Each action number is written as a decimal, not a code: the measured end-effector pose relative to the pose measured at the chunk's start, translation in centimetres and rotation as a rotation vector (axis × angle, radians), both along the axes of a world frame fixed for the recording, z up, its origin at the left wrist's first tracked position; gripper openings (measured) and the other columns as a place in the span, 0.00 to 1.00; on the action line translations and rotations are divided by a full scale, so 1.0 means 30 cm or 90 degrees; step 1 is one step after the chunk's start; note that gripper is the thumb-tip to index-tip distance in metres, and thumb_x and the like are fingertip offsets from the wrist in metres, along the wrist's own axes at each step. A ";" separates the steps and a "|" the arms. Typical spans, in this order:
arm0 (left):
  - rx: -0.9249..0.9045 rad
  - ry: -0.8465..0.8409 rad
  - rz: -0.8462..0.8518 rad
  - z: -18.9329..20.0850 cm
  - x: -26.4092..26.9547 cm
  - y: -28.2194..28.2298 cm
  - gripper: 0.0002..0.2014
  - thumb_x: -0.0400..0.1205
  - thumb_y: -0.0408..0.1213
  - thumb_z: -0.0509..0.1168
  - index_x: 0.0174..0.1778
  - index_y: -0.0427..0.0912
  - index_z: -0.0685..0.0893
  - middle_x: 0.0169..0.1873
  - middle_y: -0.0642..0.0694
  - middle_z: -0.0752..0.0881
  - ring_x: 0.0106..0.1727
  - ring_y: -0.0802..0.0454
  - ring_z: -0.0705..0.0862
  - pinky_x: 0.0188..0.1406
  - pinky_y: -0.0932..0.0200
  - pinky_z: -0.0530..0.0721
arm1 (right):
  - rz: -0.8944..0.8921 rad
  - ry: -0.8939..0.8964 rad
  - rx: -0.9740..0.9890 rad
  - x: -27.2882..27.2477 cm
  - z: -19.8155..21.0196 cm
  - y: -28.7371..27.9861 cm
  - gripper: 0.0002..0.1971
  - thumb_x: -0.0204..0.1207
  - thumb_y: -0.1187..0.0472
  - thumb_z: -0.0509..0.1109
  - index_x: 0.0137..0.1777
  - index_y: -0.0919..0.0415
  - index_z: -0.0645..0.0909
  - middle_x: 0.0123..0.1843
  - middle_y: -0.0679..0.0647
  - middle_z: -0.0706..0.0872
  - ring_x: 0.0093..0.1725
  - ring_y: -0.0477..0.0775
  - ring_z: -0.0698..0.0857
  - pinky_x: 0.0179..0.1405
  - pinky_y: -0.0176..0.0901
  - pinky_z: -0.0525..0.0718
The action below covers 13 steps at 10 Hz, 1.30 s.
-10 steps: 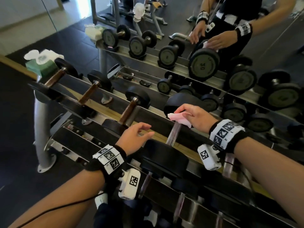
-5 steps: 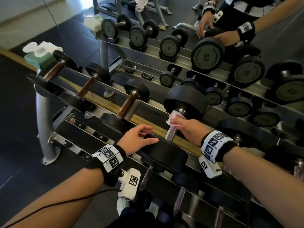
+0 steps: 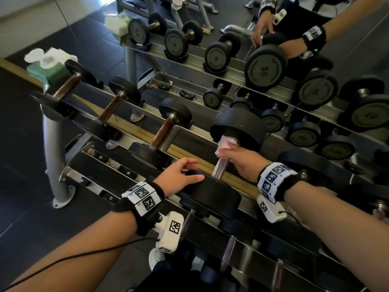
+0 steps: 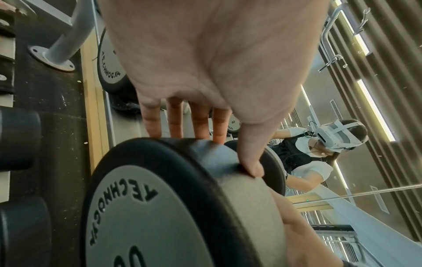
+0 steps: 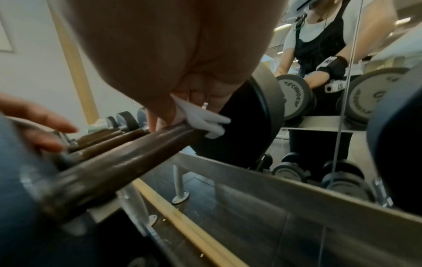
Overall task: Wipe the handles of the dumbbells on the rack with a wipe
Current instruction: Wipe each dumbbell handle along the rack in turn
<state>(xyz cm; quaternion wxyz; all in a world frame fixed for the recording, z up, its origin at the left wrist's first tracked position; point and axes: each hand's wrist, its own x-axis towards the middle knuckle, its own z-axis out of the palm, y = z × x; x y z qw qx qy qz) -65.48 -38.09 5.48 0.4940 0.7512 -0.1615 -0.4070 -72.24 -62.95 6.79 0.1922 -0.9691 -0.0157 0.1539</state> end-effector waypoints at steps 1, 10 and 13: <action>-0.009 -0.002 0.005 0.019 -0.010 -0.012 0.26 0.79 0.37 0.74 0.71 0.56 0.74 0.61 0.56 0.82 0.60 0.58 0.82 0.52 0.67 0.83 | 0.088 0.007 -0.027 -0.041 -0.010 0.067 0.26 0.78 0.72 0.67 0.74 0.51 0.79 0.77 0.55 0.75 0.77 0.60 0.72 0.75 0.48 0.70; 0.013 0.017 0.071 0.041 -0.068 -0.016 0.08 0.82 0.39 0.70 0.55 0.54 0.85 0.61 0.49 0.85 0.68 0.49 0.81 0.71 0.49 0.78 | -0.138 0.022 0.262 -0.044 -0.057 -0.005 0.23 0.87 0.75 0.51 0.77 0.61 0.75 0.85 0.54 0.64 0.86 0.54 0.56 0.72 0.14 0.46; -0.022 0.006 0.089 0.032 -0.084 -0.010 0.09 0.82 0.38 0.70 0.58 0.51 0.86 0.59 0.45 0.87 0.59 0.52 0.86 0.52 0.63 0.84 | -0.334 0.083 0.641 -0.214 -0.094 0.076 0.12 0.77 0.50 0.71 0.59 0.45 0.90 0.72 0.58 0.83 0.73 0.52 0.79 0.80 0.52 0.69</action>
